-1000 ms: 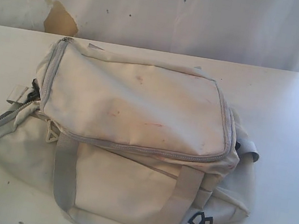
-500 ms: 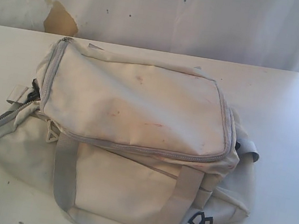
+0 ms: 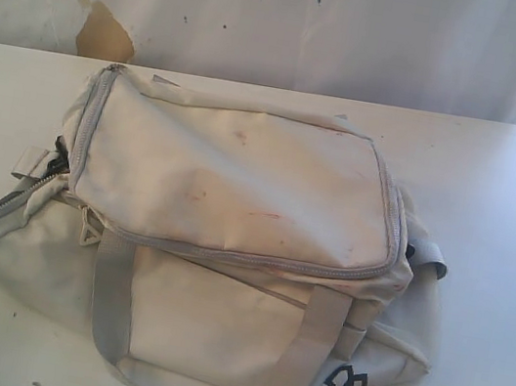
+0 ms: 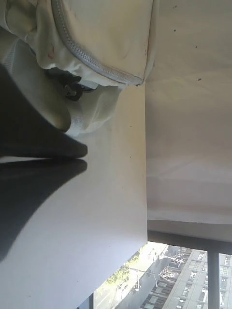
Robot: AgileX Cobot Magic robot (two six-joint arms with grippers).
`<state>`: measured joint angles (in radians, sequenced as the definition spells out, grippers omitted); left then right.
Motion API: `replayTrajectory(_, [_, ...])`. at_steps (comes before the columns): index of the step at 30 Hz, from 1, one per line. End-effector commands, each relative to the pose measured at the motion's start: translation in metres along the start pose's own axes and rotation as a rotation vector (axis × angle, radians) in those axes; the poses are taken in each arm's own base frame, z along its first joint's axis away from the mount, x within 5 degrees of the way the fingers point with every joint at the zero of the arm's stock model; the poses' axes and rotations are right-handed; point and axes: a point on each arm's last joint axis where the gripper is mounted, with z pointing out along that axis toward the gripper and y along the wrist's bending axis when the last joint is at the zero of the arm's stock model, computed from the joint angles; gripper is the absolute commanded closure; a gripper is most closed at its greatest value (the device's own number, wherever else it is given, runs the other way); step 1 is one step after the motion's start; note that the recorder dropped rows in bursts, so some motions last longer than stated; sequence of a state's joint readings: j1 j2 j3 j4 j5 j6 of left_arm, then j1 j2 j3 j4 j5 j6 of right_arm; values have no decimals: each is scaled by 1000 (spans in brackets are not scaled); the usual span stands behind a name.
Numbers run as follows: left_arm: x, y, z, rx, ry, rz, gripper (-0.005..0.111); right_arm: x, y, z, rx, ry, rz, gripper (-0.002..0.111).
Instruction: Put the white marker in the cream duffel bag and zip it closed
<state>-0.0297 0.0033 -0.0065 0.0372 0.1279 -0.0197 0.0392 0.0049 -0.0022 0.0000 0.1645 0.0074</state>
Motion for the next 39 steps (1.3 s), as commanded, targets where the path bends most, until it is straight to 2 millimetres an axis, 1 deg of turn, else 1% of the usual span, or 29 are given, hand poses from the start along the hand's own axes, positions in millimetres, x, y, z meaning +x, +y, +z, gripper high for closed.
replayTrajectory(1, [2,0,0,7,3,-1,107,1,0,0,0,0,-13,108])
replayTrajectory(39, [2,0,0,7,3,-1,107,1,0,0,0,0,9,108])
